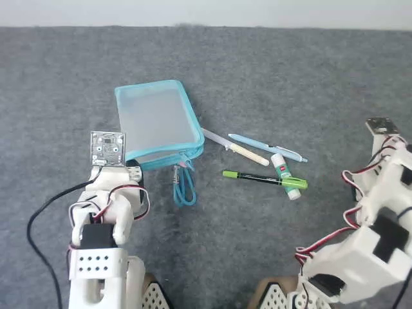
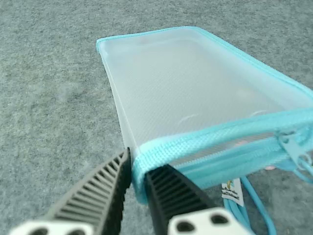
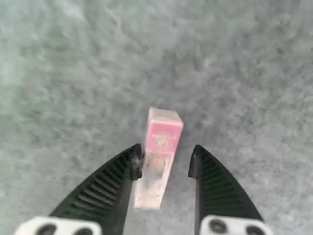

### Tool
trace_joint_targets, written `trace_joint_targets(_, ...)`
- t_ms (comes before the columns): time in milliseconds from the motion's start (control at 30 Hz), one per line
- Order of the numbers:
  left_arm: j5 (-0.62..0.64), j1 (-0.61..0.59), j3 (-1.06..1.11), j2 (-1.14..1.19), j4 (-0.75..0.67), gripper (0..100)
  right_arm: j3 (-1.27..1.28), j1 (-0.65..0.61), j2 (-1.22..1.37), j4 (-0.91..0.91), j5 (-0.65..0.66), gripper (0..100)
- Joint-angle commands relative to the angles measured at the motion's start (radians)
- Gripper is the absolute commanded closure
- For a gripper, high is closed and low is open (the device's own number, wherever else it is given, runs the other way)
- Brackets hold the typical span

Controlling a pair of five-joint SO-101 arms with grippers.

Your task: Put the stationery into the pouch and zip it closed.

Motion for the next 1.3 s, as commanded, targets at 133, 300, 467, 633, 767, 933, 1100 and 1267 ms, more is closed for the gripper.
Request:
trace_joint_targets(133, 0.000, -0.003, -0.018, -0.005, 0.002, 99, 0.186, 0.015, -0.236, 0.021, 0.114, 84.0)
trace_joint_targets(300, 0.000, -0.003, -0.018, -0.005, 0.002, 99, 0.319, 0.016, -0.268, -0.090, 0.110, 84.0)
trace_joint_targets(467, 0.000, -0.003, -0.018, -0.005, 0.003, 99, 0.327, 0.039, -0.236, -0.133, 0.028, 84.0)
trace_joint_targets(633, 0.000, -0.003, -0.018, -0.005, 0.003, 99, 0.321, 0.042, -0.196, -0.171, -0.051, 84.0)
trace_joint_targets(767, 0.000, -0.003, -0.018, -0.005, 0.003, 99, 0.319, 0.041, -0.173, -0.171, -0.075, 84.0)
trace_joint_targets(933, 0.000, -0.003, -0.018, -0.005, 0.003, 99, 0.325, 0.050, -0.133, -0.163, -0.075, 87.2)
trace_joint_targets(1100, 0.000, -0.003, -0.018, -0.005, 0.003, 99, 0.325, 0.048, -0.091, -0.170, -0.072, 97.9)
trace_joint_targets(1267, 0.000, -0.003, -0.018, -0.005, 0.003, 99, 0.321, 0.041, -0.170, -0.111, -0.074, 99.0)
